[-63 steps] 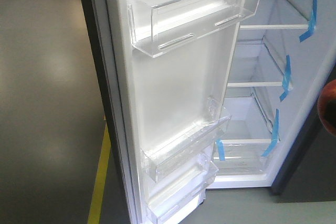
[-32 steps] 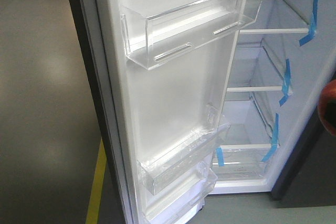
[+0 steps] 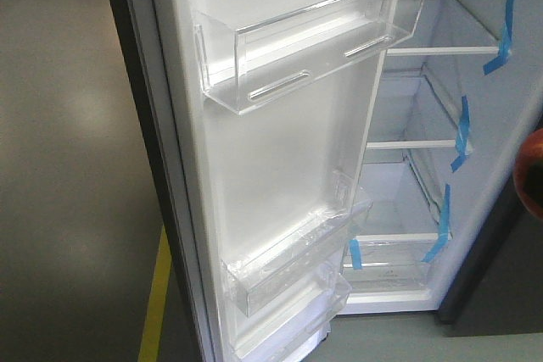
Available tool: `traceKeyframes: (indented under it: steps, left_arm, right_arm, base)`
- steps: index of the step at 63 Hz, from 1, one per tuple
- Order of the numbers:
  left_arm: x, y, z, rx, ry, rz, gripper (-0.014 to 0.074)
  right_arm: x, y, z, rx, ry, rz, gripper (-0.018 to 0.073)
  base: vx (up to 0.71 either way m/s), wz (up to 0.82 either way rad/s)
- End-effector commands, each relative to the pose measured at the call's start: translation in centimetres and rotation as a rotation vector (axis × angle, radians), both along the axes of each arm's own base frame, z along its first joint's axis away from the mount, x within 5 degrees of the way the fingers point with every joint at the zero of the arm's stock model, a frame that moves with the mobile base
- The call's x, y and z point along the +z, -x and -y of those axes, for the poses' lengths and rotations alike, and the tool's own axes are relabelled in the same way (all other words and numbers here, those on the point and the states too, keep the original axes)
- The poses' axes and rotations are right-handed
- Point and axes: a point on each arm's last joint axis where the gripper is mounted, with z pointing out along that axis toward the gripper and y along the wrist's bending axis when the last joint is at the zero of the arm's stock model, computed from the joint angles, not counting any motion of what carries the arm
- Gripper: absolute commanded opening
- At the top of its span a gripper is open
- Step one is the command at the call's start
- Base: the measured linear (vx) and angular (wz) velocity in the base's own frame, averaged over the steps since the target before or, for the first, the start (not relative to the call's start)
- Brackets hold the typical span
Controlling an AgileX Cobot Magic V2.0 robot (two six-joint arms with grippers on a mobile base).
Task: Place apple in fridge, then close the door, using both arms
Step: 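Drive up to the refrigerator door, keeping the apple in the right gripper, then move the right gripper over the top door bin and lower the apple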
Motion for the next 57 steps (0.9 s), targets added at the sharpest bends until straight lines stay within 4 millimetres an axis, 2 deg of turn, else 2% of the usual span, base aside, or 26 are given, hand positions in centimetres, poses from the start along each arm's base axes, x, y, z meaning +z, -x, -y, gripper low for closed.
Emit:
traceKeyframes:
  steps: [1,38,46,53,57]
  left_arm:
    - [0.0,0.0,0.2,-0.019,0.011,0.061,-0.0006]
    - [0.0,0.0,0.2,-0.019,0.011,0.061,-0.0006]
    - [0.0,0.0,0.2,-0.019,0.011,0.061,-0.0006]
    - [0.0,0.0,0.2,-0.019,0.011,0.061,-0.0006]
    - [0.0,0.0,0.2,-0.019,0.011,0.061,-0.0006]
  right_arm:
    - [1.3,-0.1,0.1,-0.021,-0.037,0.074,-0.0006]
    - [1.3,-0.1,0.0,-0.019,-0.045,0.076,-0.0006]
    - [1.8,-0.2,0.2,-0.047,-0.082,0.12,-0.0006]
    - [2.6,-1.1,0.4,-0.065,-0.152,0.157,-0.0006]
    - [3.5,-2.1,0.3,-0.038,-0.123,0.17,-0.0006]
  base:
    - [0.0,0.0]
    - [0.0,0.0]
    - [0.0,0.0]
    - [0.0,0.0]
    - [0.0,0.0]
